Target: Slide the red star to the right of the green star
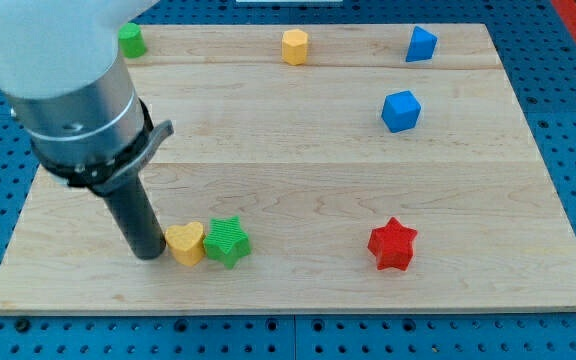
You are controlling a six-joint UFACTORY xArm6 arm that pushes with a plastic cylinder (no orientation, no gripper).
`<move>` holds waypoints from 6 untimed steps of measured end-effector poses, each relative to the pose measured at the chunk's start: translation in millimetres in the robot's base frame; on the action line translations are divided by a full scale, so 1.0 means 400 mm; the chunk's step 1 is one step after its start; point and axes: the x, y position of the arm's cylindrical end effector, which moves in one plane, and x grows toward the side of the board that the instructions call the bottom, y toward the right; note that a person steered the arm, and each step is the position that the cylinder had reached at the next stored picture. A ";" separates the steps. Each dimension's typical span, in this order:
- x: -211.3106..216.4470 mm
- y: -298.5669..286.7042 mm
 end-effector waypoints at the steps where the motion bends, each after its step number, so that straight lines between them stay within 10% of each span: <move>1: 0.110 0.123; 3: 0.051 0.685; 6: -0.055 0.567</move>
